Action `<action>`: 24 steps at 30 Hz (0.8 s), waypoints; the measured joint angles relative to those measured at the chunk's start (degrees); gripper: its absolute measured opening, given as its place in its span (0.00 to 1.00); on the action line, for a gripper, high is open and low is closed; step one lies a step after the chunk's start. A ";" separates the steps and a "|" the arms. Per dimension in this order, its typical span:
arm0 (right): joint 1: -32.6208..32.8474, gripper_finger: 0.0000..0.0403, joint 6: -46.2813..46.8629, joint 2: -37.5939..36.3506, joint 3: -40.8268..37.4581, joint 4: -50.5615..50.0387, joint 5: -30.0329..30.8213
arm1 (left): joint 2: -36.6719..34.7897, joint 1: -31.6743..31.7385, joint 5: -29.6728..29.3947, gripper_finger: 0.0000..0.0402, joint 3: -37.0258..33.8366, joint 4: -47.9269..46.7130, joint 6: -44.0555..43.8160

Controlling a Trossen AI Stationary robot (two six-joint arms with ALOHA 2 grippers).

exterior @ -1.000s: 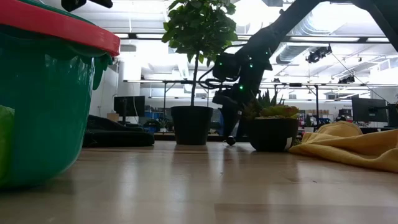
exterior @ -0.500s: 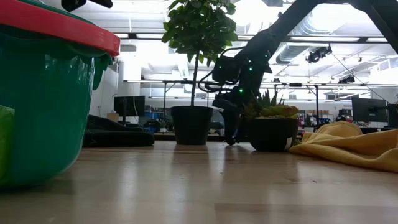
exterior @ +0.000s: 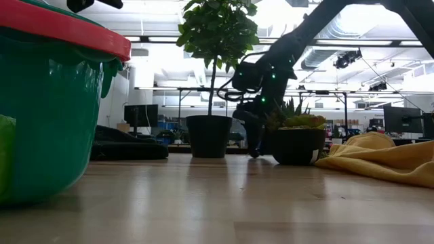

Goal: Pick and placing Produce into tupperware
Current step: Put the black cherry into the blue basket

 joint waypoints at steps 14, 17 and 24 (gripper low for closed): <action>-2.60 0.48 0.37 0.00 -0.04 -1.40 -0.97 | -0.02 0.02 0.00 0.02 0.00 -0.02 0.04; -2.67 0.48 0.38 0.00 -0.04 -1.36 -1.03 | 0.00 0.00 -0.01 0.02 0.00 -0.02 0.07; -2.67 0.43 0.35 0.00 -0.04 -1.30 -1.03 | -0.02 0.01 -0.02 0.02 0.00 -0.02 0.07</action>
